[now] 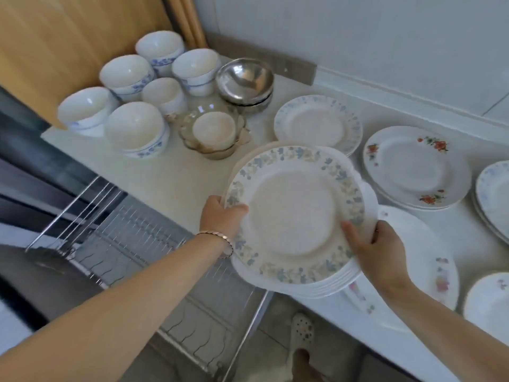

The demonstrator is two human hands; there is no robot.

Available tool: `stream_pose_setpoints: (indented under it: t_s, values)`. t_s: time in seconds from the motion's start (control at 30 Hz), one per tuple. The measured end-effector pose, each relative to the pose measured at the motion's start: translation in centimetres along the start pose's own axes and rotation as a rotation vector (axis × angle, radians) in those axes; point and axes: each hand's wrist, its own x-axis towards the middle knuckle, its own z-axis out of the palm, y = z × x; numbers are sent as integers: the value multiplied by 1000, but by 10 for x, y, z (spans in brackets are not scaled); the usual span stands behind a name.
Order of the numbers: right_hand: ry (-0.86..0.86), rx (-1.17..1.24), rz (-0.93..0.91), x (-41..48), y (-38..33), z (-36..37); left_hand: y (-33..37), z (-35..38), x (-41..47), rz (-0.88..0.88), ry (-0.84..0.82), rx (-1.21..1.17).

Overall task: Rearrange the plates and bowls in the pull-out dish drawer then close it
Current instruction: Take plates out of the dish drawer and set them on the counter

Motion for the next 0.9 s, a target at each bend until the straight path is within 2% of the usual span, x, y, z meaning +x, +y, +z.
stream_pose_setpoints:
  t_s: [0.13,0.3,0.43,0.63,0.9]
  values:
    - [-97,47,-37,-70,-23,67,-46,-100,-6,-27,53,30]
    - [-227,131,2,-163,-41,147,-109,-210,-4,-103,58,194]
    - [-336,171,137,-208,-27,199,-143,-254,6,-139,25,411]
    - [-467,109,387,-213,26,260,-187,-243,48,-263,-115,622]
    - [-398,-2,584,-144,96,318,-244,-154,142,-283,-190,662]
